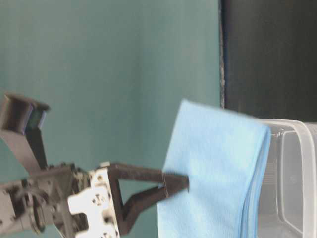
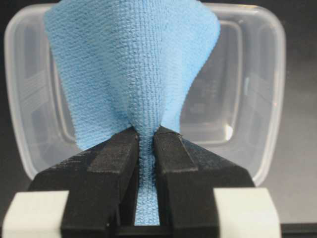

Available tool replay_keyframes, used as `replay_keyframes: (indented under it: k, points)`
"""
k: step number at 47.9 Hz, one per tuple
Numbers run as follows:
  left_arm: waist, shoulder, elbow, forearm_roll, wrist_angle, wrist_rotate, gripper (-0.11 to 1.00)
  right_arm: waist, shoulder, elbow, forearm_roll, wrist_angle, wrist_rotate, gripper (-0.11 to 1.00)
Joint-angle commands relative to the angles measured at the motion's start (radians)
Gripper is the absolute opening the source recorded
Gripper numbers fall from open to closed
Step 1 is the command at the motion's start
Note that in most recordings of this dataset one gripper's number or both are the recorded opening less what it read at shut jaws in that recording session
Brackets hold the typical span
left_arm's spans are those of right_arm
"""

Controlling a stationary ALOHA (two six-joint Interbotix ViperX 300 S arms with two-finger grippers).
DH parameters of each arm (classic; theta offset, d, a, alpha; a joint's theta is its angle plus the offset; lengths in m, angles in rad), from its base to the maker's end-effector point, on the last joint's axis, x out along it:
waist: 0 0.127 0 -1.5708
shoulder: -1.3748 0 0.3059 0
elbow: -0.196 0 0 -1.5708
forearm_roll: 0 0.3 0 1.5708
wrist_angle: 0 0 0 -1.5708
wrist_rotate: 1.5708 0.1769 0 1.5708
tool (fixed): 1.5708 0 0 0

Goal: Place the blue towel into the container with the left arm.

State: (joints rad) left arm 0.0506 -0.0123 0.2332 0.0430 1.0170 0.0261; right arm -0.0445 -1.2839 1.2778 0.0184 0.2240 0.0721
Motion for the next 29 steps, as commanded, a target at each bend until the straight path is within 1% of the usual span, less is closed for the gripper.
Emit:
replay_keyframes:
  k: [1, 12, 19, 29]
  points:
    - [0.0, -0.044, 0.026, 0.002, -0.037, -0.002, 0.06, -0.005, 0.006, -0.006, 0.0, -0.009, 0.002, 0.73]
    - [0.011, -0.057, 0.086, 0.003, -0.118, 0.0, 0.06, -0.005, 0.006, -0.003, 0.002, -0.014, 0.005, 0.73]
    - [0.012, -0.06, 0.115, 0.003, -0.164, 0.002, 0.06, -0.005, 0.006, 0.005, 0.002, -0.04, 0.005, 0.73]
    - [0.012, -0.061, 0.15, 0.003, -0.202, 0.0, 0.06, -0.005, 0.006, 0.009, 0.002, -0.054, 0.008, 0.73]
